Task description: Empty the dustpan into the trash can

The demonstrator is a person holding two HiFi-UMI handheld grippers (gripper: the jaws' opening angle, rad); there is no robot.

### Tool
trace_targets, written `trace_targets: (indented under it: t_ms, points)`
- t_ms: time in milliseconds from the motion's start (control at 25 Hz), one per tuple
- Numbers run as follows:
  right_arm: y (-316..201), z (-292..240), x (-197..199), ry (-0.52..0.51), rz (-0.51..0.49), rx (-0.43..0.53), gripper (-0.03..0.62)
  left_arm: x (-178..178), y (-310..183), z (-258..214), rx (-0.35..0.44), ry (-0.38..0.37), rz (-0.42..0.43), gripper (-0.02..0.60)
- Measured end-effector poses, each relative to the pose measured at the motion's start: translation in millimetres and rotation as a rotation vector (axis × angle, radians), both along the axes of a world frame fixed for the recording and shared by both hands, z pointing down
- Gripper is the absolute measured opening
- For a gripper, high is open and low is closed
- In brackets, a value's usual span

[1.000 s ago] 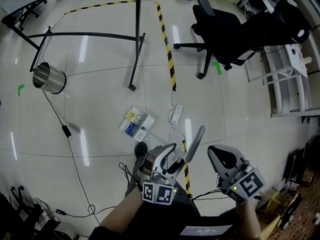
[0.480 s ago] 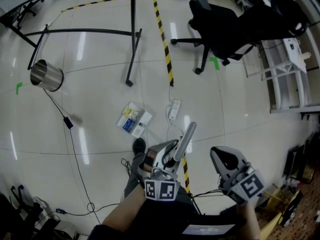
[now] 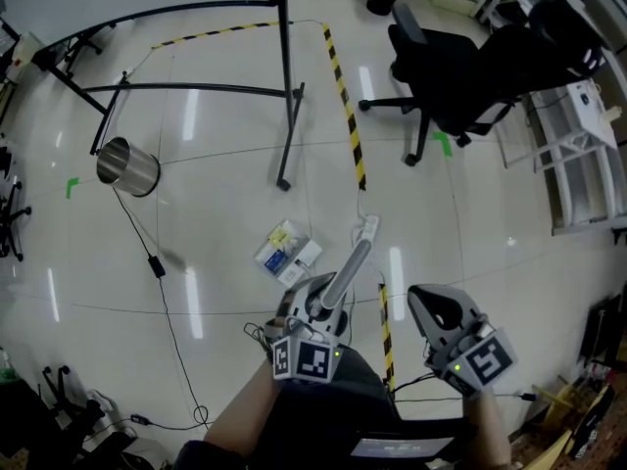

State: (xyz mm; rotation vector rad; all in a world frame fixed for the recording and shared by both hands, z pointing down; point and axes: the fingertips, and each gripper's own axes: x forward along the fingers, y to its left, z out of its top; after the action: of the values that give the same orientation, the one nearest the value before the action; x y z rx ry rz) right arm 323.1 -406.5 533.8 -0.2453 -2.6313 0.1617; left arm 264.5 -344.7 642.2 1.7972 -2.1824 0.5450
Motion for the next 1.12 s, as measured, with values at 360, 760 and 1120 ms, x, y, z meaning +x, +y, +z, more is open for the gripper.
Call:
trace_targets:
  t_ms: [360, 760, 1120]
  points:
    - [4, -3, -20, -0.037, -0.047, -0.009, 0.014, -32, -4, -12, 0.021, 0.052, -0.058, 0.066]
    - [9, 12, -29, -0.033, -0.084, 0.003, 0.014, -53, -5, -23, 0.055, 0.064, -0.085, 0.066]
    - [10, -11, -35, -0.082, -0.074, -0.001, 0.014, -73, -1, -56, 0.084, 0.073, -0.123, 0.066]
